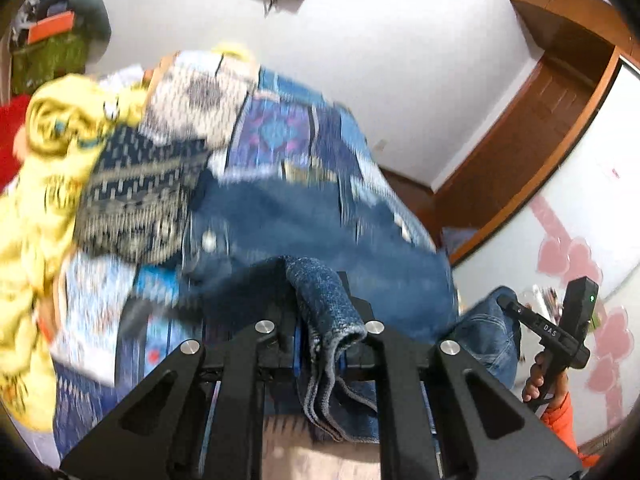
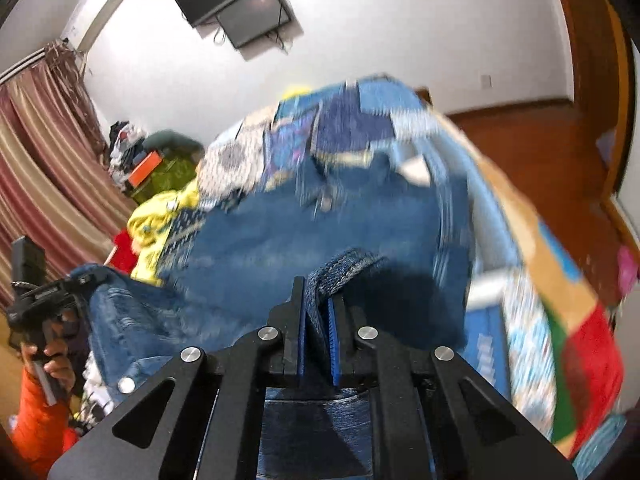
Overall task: Fold large clothes
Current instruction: 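Grasp the jacket hem with the left gripper while the right gripper grasps the hem too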
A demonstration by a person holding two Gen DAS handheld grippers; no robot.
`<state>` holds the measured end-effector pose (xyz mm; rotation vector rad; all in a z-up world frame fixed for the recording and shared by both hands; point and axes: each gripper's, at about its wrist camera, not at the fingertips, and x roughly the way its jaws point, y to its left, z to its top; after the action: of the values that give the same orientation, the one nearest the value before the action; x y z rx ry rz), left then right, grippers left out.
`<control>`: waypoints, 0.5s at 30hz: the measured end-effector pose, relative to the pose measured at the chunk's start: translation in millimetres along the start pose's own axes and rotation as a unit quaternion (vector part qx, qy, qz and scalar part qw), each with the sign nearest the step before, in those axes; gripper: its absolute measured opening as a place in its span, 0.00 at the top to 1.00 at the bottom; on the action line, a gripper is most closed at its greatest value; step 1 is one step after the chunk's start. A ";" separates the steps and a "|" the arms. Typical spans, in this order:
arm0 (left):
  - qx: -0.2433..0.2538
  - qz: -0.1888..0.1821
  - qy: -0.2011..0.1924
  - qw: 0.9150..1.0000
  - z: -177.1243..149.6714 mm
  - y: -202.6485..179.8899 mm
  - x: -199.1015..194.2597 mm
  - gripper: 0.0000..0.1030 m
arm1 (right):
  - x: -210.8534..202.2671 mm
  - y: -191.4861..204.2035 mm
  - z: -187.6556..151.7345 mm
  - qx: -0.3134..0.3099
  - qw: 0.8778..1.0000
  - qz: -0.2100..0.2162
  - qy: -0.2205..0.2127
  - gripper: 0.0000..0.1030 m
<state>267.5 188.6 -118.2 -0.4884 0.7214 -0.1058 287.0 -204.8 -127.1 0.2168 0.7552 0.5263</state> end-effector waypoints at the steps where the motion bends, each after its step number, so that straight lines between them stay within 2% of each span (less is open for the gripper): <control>1: 0.004 0.014 -0.013 1.000 13.3 -2.0 5.7 0.89 | 5.3 -3.1 14.8 -0.003 1.000 -0.016 -0.010 0.92; 3: 0.011 0.051 -0.034 0.998 35.3 -2.5 23.8 0.89 | 20.4 -12.3 35.8 -0.008 0.998 -0.058 -0.016 0.92; 6: -0.018 0.081 -0.027 0.996 64.7 7.0 67.7 0.89 | 62.9 -38.9 59.7 0.011 0.995 -0.104 0.005 0.92; 11: -0.014 0.135 -0.003 0.991 78.4 15.3 139.3 0.89 | 120.1 -64.2 70.7 0.028 0.990 -0.129 0.043 0.92; 15: -0.020 0.155 0.032 0.987 75.7 39.9 186.6 0.89 | 135.3 -75.3 70.0 0.027 0.990 -0.129 0.060 0.92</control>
<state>454.4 205.4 -201.4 -0.4061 0.8557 0.1858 446.4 -197.5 -185.5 0.1351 0.8998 0.2762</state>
